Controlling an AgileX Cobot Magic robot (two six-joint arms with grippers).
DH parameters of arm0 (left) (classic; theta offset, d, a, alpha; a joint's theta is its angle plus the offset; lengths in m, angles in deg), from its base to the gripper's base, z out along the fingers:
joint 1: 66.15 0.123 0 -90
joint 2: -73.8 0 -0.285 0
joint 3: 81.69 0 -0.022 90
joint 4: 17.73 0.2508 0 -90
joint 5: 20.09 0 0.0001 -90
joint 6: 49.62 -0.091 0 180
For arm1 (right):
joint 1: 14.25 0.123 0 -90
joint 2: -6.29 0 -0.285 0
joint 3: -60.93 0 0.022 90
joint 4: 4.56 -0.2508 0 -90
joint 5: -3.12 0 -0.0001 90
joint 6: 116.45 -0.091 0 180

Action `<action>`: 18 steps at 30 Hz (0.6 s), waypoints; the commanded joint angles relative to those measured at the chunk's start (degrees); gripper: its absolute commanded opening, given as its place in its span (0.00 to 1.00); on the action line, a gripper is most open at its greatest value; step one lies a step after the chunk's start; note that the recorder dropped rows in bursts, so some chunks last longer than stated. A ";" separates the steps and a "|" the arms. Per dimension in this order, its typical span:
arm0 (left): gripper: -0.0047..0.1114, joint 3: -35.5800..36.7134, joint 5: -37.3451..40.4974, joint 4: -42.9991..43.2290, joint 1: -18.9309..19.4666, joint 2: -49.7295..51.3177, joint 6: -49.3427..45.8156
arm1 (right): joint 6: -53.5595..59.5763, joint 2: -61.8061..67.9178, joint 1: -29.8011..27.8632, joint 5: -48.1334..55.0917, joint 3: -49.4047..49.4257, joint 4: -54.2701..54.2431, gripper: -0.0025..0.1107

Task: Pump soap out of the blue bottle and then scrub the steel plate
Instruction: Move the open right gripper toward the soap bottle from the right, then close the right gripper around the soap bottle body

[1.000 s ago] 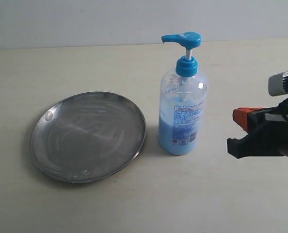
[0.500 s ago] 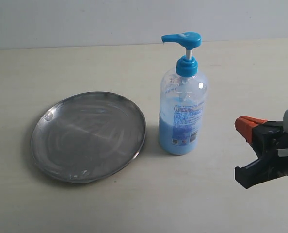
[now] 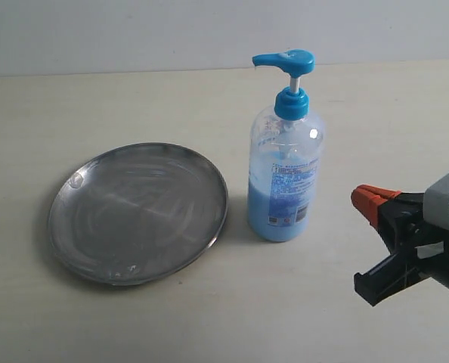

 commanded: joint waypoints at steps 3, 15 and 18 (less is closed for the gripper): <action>0.04 0.20 -0.55 0.13 0.11 -0.36 -0.07 | -2.40 3.85 0.16 -4.27 -0.36 1.21 0.15; 0.04 0.20 -0.55 0.13 0.11 -0.36 -0.07 | -9.02 8.35 0.16 8.30 -8.80 12.18 0.95; 0.04 0.20 -0.55 0.13 0.11 -0.36 -0.07 | -9.02 8.58 0.16 9.37 -10.04 9.17 0.95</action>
